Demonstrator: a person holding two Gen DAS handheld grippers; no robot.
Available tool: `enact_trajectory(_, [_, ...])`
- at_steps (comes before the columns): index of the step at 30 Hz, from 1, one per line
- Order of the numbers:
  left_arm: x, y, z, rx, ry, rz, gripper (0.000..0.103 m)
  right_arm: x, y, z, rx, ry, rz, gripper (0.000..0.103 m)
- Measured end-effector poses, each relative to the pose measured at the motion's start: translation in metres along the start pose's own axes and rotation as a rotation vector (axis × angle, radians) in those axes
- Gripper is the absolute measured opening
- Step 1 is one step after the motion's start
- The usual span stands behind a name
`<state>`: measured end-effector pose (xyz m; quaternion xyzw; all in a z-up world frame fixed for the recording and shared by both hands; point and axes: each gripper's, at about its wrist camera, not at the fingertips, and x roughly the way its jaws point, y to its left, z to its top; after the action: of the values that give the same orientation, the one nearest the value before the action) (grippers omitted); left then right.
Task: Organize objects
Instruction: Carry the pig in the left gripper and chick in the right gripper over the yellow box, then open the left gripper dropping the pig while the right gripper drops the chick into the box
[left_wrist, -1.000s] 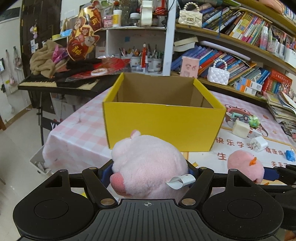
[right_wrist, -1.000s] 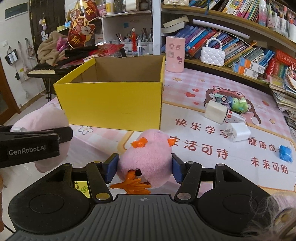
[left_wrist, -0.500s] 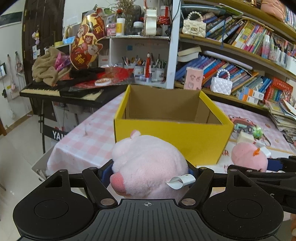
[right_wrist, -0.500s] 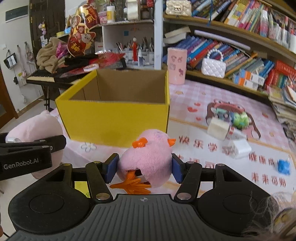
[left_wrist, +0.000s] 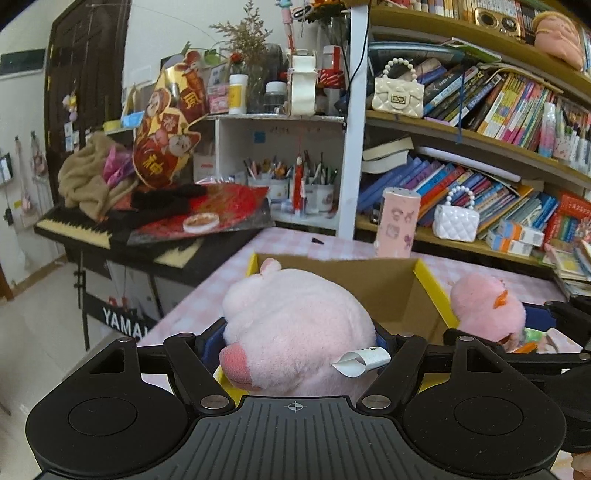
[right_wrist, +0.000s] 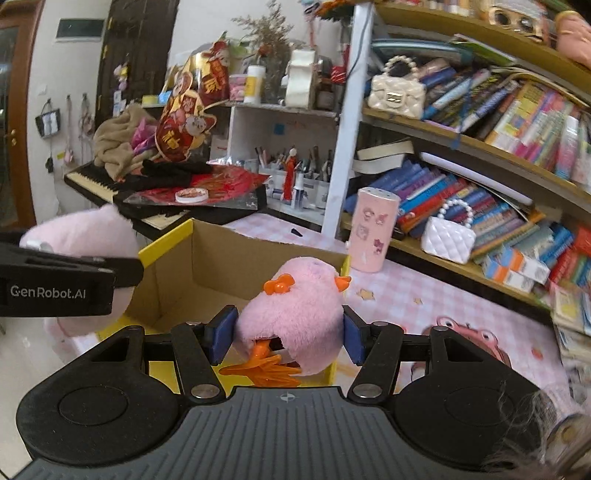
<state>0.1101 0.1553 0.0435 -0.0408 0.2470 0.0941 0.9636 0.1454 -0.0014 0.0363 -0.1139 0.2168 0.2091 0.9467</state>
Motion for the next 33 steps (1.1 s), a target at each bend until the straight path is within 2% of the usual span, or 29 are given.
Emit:
enact_trajectory(4, [0.032, -0.005, 0.008, 0.002, 0.04, -0.003, 0.075, 0.042, -0.006, 0.014, -0.042, 0.053, 0.023, 0.056])
enact_trajectory(7, [0.054, -0.01, 0.009, 0.003, 0.086, -0.008, 0.076, 0.076, -0.009, 0.018, -0.06, 0.127, 0.065, 0.056])
enact_trajectory(16, [0.096, -0.018, -0.001, 0.037, 0.198, 0.021, 0.076, 0.136, -0.003, 0.007, -0.234, 0.274, 0.154, 0.056])
enact_trajectory(22, [0.11, -0.019, -0.002, 0.049, 0.237, 0.037, 0.076, 0.155, -0.005, 0.012, -0.332, 0.29, 0.171, 0.056])
enact_trajectory(28, [0.116, -0.019, -0.002, 0.042, 0.251, 0.033, 0.078, 0.16, -0.004, 0.013, -0.369, 0.335, 0.212, 0.059])
enact_trajectory(30, [0.114, -0.018, -0.001, 0.035, 0.24, 0.022, 0.08, 0.158, -0.004, 0.014, -0.356, 0.324, 0.206, 0.068])
enact_trajectory(33, [0.102, -0.019, 0.005, 0.028, 0.188, 0.004, 0.083, 0.149, -0.005, 0.02, -0.348, 0.29, 0.193, 0.074])
